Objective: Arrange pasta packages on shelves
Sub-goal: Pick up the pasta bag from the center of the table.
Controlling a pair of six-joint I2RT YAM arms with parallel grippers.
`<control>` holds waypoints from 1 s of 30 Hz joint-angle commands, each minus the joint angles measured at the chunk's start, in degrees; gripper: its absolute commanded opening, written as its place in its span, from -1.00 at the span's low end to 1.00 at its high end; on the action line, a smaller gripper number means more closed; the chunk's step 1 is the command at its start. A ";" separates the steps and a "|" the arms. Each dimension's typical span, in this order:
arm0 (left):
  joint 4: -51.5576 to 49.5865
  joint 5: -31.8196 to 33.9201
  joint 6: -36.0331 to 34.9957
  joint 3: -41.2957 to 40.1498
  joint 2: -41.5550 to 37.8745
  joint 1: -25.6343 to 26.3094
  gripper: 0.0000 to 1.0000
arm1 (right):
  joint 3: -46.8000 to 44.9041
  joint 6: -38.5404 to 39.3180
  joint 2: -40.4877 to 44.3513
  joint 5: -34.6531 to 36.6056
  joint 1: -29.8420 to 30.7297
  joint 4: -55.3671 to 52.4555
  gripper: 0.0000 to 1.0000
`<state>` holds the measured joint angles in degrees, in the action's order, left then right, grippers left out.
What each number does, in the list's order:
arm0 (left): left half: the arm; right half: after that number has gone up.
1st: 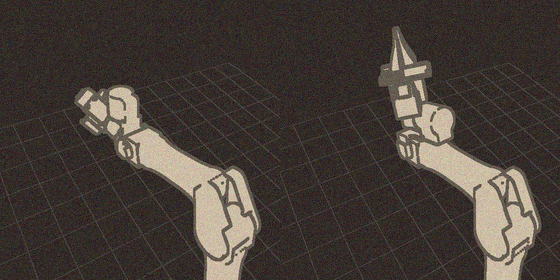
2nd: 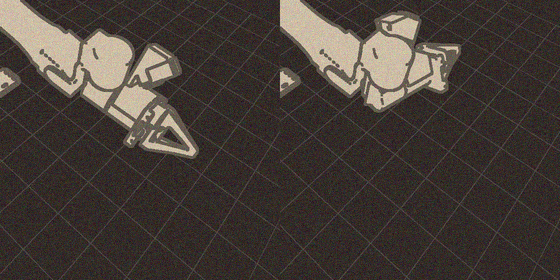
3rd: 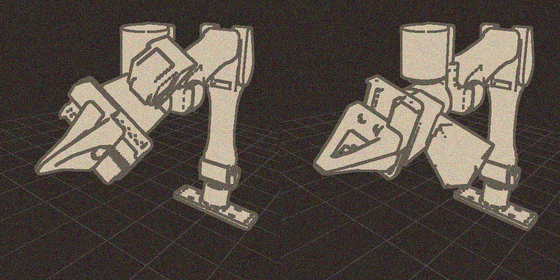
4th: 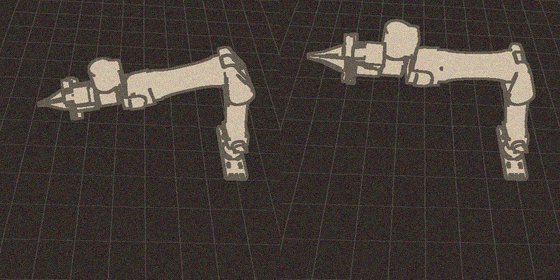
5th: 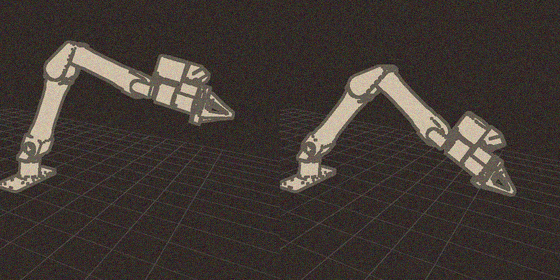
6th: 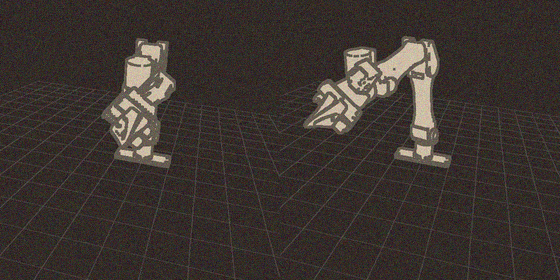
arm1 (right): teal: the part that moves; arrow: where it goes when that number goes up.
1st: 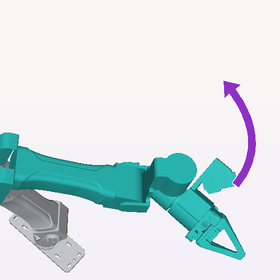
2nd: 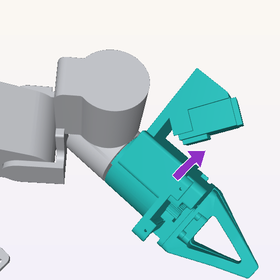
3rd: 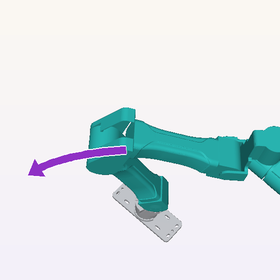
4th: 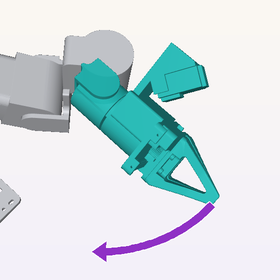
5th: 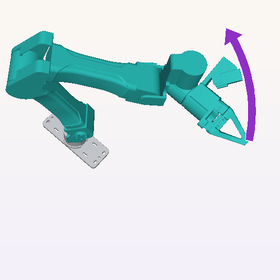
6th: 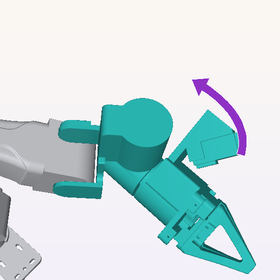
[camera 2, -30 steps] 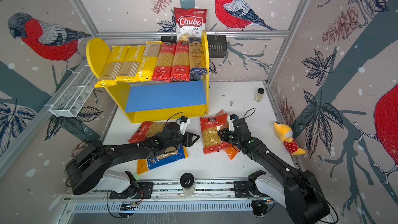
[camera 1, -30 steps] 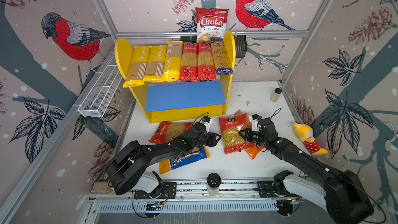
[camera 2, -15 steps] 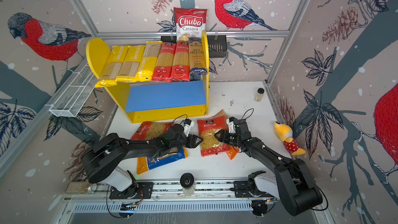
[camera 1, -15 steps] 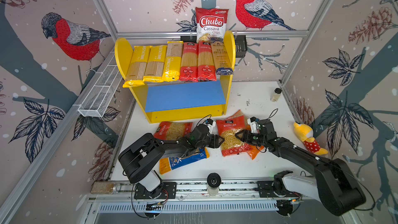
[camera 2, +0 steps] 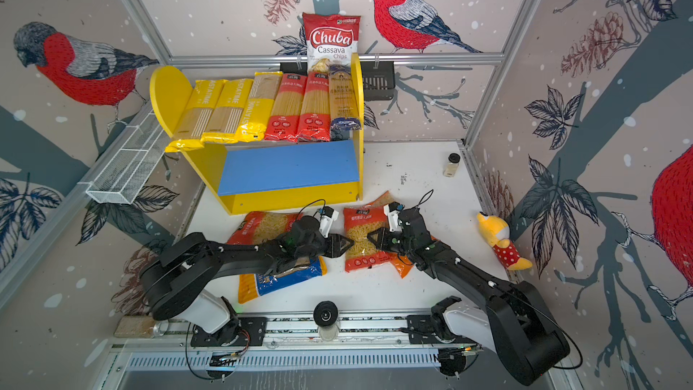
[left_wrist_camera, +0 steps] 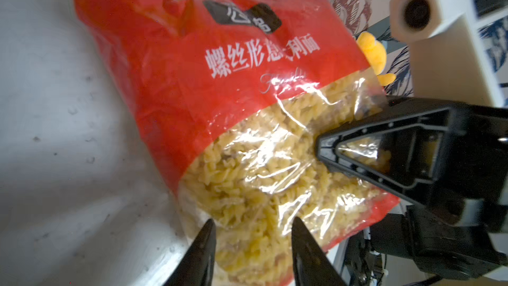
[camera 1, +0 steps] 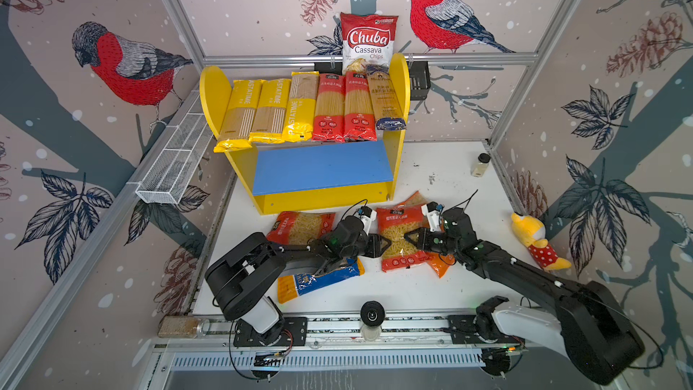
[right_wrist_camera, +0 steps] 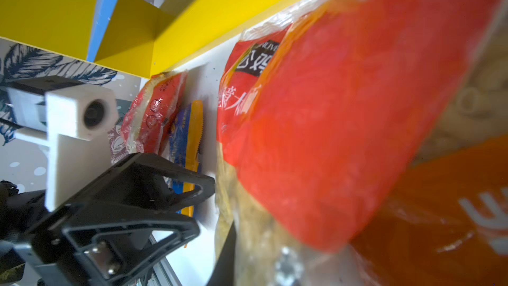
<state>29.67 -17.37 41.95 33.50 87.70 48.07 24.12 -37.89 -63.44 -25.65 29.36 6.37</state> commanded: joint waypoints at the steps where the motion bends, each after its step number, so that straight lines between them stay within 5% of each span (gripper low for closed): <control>1: -3.45 0.85 -2.11 -0.74 -4.94 -1.16 -0.08 | 1.98 -3.08 1.98 0.51 1.44 2.90 -0.80; 15: -25.72 13.75 -8.26 -0.97 -32.58 -7.59 0.02 | 14.62 -5.79 3.66 4.21 10.65 3.02 -0.92; 23: -46.55 20.44 -8.13 7.15 -40.20 -20.23 0.06 | 24.33 -5.35 -7.64 12.41 19.23 13.90 -1.00; 30: -50.21 19.91 -9.66 9.48 -44.62 -30.06 0.10 | 33.35 -7.25 -21.12 17.53 23.70 24.39 -1.00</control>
<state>-16.75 1.63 34.00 42.26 44.16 20.25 54.70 -43.57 -81.95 -11.16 52.75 15.77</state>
